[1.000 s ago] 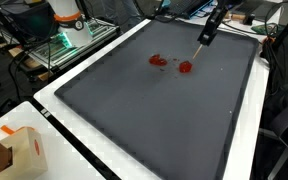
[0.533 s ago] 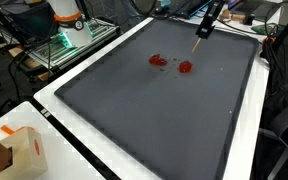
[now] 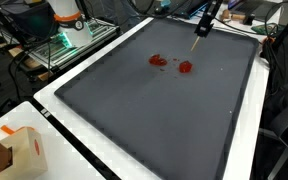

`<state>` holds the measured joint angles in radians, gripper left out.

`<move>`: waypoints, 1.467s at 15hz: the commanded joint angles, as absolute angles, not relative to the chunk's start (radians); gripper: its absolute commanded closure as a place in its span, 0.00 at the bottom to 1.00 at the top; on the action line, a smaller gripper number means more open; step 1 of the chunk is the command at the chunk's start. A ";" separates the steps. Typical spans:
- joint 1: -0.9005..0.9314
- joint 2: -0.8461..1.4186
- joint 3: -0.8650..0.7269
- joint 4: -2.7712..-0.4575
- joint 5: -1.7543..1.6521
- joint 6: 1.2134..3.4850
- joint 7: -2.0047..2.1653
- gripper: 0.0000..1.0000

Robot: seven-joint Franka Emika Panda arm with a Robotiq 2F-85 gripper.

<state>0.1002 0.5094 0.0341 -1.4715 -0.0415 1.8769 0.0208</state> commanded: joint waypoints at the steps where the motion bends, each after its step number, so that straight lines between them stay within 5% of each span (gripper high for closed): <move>1: 0.097 0.510 0.038 -1.469 -0.044 1.875 0.022 0.87; 6: 0.097 0.509 0.039 -1.470 -0.043 1.875 0.022 0.87; 7: 0.096 0.508 0.039 -1.470 -0.043 1.875 0.021 0.97; 22: 0.044 0.497 0.110 -1.640 0.035 2.069 -0.290 0.97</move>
<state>0.0656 0.5194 0.0927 -1.5737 0.0150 2.0244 -0.2470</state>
